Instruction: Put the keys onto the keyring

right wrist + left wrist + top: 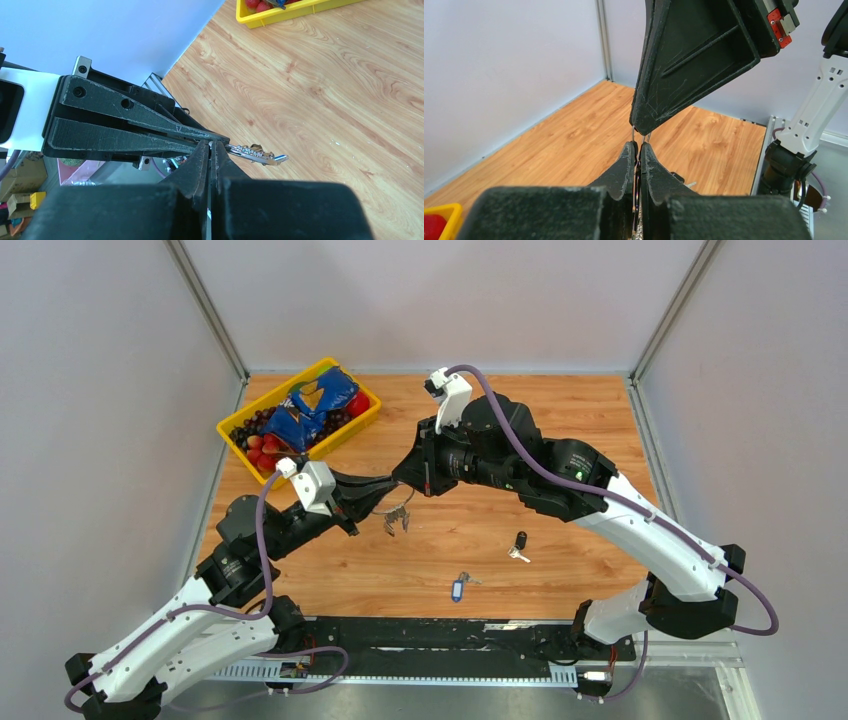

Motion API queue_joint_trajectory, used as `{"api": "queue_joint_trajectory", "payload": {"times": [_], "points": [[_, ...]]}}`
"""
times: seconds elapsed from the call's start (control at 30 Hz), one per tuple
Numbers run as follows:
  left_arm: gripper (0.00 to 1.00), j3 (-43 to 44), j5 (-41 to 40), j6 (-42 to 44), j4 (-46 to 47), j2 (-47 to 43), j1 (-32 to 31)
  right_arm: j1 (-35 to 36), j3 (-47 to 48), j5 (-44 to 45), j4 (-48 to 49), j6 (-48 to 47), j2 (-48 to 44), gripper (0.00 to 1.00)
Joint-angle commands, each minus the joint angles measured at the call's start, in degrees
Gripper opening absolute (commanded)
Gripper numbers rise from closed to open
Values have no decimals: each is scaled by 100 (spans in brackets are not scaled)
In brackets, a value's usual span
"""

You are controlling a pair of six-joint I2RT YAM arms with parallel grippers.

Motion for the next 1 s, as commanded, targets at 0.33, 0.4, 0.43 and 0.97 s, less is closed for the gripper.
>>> {"api": "queue_joint_trajectory", "payload": {"times": [0.33, 0.4, 0.43, 0.97], "points": [[17, 34, -393, 16, -551, -59, 65, -29, 473, 276, 377, -49, -445, 0], [17, 38, -395, 17, -557, -57, 68, -29, 473, 277, 371, -50, -454, 0], [17, 43, -395, 17, -559, -55, 65, -25, 473, 277, 371, -49, -455, 0], [0, 52, -261, 4, -471, 15, 70, -27, 377, 312, 406, -31, -549, 0]]}}
